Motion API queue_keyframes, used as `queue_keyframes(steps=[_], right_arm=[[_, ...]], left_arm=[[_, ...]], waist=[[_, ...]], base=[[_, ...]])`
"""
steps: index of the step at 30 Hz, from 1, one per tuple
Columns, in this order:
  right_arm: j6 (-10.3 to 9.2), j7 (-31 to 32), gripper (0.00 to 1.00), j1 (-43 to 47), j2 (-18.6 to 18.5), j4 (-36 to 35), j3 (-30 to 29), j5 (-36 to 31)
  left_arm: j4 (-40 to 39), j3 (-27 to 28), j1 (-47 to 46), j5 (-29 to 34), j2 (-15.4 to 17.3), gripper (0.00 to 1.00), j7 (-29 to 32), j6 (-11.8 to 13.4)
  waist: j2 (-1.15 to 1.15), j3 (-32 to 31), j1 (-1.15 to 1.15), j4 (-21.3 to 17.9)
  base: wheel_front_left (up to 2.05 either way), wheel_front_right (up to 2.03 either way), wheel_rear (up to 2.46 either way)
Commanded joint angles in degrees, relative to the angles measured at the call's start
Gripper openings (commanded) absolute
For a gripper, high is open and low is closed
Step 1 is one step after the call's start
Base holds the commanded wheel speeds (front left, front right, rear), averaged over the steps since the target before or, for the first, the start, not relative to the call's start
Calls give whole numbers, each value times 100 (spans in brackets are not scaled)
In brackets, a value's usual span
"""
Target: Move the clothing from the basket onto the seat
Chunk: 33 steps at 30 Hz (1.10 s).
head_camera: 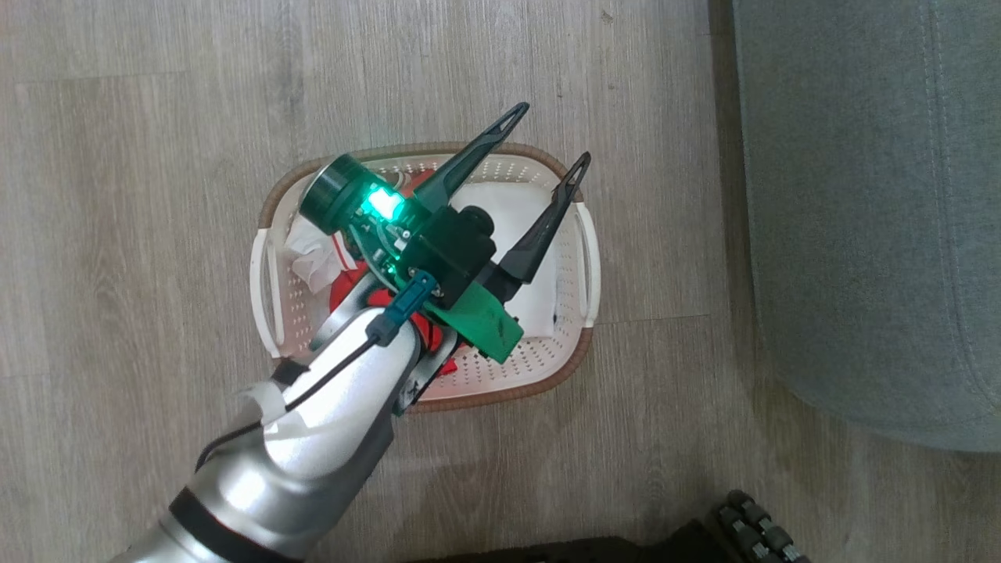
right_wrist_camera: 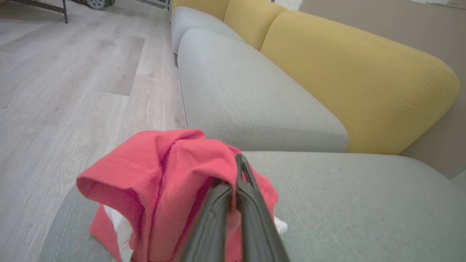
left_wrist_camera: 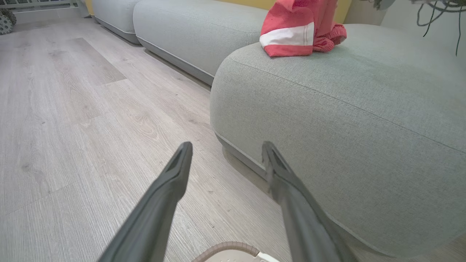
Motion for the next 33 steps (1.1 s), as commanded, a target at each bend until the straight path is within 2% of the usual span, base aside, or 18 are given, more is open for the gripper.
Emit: queue_keyframes(steps=[1, 2, 9, 17, 25, 33], right_arm=[[-2, -37, 89, 104, -7, -177, -100, -110], [-2, -37, 100, 151, 34, -159, -167, -149], [-2, -37, 100, 502, 302, -228, -191, -271], [-2, -37, 100, 1373, 388, -732, 134, 64], [-2, -37, 100, 2292, 549, -1606, 536, 486], [-2, -37, 100, 3102, 1021, -2341, 953, 742]], left_arm=[[-141, 102, -35, 6, 93, 100, 15, 32], [-127, 106, -34, -1, 104, 100, 15, 38], [-13, 112, 29, -73, 136, 100, 3, 91], [24, 267, 273, -316, 145, 100, -72, 196], [-62, 703, 832, -731, 198, 100, -146, 389], [-275, 1271, 1610, -944, 250, 100, -155, 578]], waist=[[0, -7, -1, -12], [0, -13, -1, -22], [0, -177, -1, -145], [0, -610, -1, -216], [0, -1440, -1, -181], [0, -2312, -1, 27]], base=[[0, 0, 0], [0, 0, 0], [0, 0, 0], [0, 0, 0], [0, 0, 0], [0, 0, 0]])
